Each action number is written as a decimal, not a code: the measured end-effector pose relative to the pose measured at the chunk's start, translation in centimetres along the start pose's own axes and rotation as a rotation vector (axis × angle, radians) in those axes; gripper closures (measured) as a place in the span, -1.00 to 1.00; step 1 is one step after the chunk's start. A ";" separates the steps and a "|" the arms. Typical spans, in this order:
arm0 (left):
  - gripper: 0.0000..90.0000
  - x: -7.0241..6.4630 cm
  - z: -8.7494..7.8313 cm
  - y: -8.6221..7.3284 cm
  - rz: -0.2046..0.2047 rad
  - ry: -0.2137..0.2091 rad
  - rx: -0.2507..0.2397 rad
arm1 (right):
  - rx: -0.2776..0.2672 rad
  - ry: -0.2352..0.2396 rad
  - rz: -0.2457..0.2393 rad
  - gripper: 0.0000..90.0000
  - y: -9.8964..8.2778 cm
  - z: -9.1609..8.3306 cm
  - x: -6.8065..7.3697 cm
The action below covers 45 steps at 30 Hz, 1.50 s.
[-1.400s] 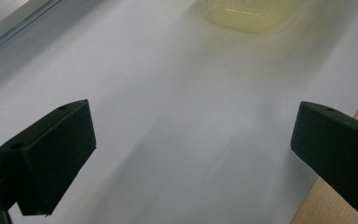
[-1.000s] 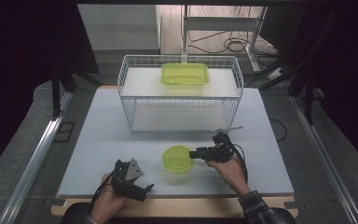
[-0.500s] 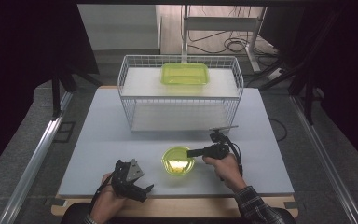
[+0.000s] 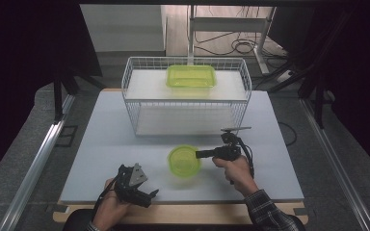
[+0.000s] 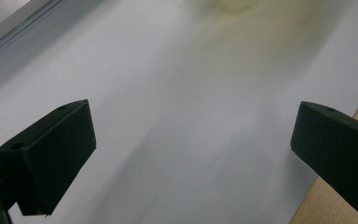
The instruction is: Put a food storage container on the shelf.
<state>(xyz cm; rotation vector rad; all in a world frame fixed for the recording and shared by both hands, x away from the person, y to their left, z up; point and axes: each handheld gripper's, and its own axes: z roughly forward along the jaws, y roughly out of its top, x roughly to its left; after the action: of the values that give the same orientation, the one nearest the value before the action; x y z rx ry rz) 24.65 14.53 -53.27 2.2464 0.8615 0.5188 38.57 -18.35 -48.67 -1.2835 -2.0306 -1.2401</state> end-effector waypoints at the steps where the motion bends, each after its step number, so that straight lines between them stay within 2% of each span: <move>1: -1.00 0.0 0.0 0.0 0.000 0.000 0.000 | 0.000 0.000 0.000 0.83 0.0 0.0 0.0; 7: -1.00 0.1 -0.1 0.1 -0.015 -0.005 0.000 | -0.051 0.022 0.000 0.85 0.7 -1.4 0.7; 14: -1.00 0.1 -0.2 0.1 -0.025 -0.010 0.000 | -0.076 0.023 -0.009 0.85 1.2 -2.3 1.1; 20: -0.96 0.2 -0.3 0.2 -0.052 -0.015 0.002 | -0.098 0.028 -0.019 0.85 1.8 -3.1 1.8; 25: -0.96 0.3 -0.4 0.2 -0.073 -0.035 -0.001 | -0.119 0.036 -0.035 0.85 2.3 -3.9 2.7; 26: -0.96 0.4 -0.4 0.2 -0.087 -0.055 -0.010 | -0.122 0.036 -0.036 0.85 2.4 -4.0 2.9; 31: -0.97 0.5 -0.6 0.2 -0.108 -0.077 -0.027 | -0.137 0.042 -0.047 0.85 2.9 -4.7 3.5; 38: -0.97 0.4 -0.4 0.2 -0.095 -0.076 -0.013 | -0.166 0.041 -0.070 0.85 4.1 -6.1 4.8; 45: -0.97 0.4 -0.4 0.1 -0.095 -0.084 -0.018 | -0.197 0.045 -0.088 0.85 5.6 -7.5 6.1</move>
<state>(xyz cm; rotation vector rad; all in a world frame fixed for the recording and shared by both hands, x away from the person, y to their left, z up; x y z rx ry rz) 24.80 14.93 -52.83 2.1831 0.9119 0.3847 39.87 -20.84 -37.87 -1.2517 -1.9919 -1.5286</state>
